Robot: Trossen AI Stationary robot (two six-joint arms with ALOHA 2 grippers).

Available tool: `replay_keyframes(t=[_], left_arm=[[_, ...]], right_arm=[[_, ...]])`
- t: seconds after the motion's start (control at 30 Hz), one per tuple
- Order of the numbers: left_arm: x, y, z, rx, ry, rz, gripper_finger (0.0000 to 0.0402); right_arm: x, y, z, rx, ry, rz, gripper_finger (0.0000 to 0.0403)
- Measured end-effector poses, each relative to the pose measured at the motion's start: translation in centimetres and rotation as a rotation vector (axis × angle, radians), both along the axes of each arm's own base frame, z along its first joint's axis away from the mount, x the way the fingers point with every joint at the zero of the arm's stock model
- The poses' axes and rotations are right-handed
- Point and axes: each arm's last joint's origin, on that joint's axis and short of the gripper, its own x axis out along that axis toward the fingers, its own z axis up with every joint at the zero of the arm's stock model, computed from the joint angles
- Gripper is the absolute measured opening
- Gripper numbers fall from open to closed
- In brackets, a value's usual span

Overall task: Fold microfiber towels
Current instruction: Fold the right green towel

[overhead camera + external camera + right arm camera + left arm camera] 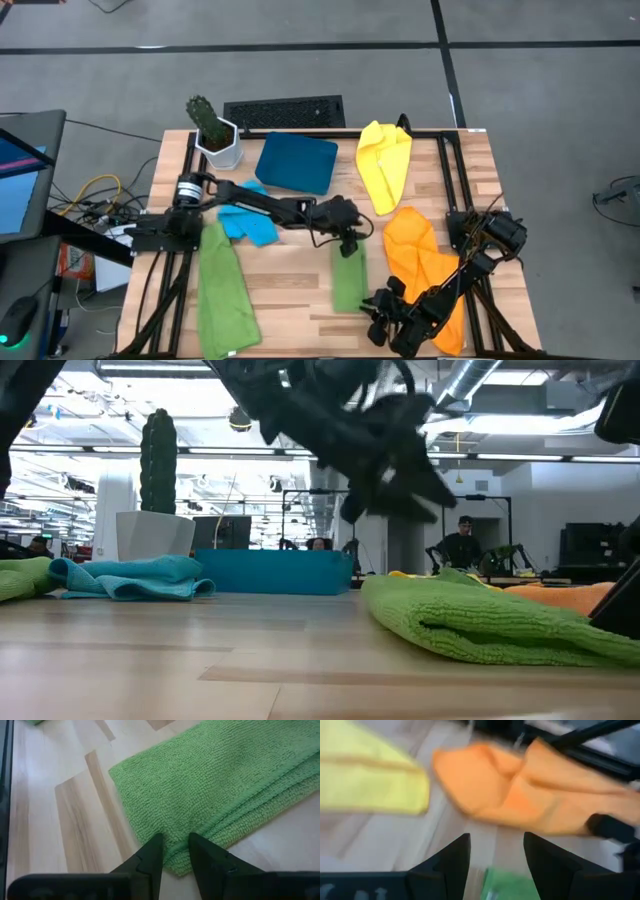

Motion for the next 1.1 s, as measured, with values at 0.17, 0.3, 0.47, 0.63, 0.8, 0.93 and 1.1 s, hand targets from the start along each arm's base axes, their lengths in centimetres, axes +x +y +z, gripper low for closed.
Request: replay_keyframes(t=[0.17, 0.3, 0.47, 0.63, 0.8, 0.93, 1.1], left_arm=[[-0.3, -2.2, -0.8, -0.049, 0.03, -0.315, 0.0178], [-0.1, -4.1, -3.1, 0.024, 0.066, -0.356, 0.0167], [0.7, -3.3, -5.7, 0.056, 0.063, -0.284, 0.0139], [1.0, -1.5, -7.4, -0.014, 0.091, -0.228, 0.0117], [1.0, -0.5, -7.8, -0.007, 0.106, -0.189, 0.0107], [1.1, -0.1, -7.8, 0.007, 0.107, -0.137, 0.0105], [0.9, 0.8, -7.9, -0.046, 0.144, -0.011, 0.0105]], right_arm=[[0.0, 0.0, 0.0, 0.001, 0.0, 0.0, 0.012], [0.0, 0.0, 0.0, 0.003, -0.002, -0.002, 0.012], [0.0, 0.0, 0.1, 0.004, -0.005, -0.001, 0.012], [-0.2, 0.2, 0.0, 0.01, 0.001, 0.011, 0.012], [-0.4, 0.4, 0.1, 0.014, 0.003, 0.015, 0.012], [-0.6, 0.3, 0.5, 0.043, 0.008, -0.009, 0.012], [-1.5, 0.2, 2.8, 0.063, 0.02, 0.008, 0.012]])
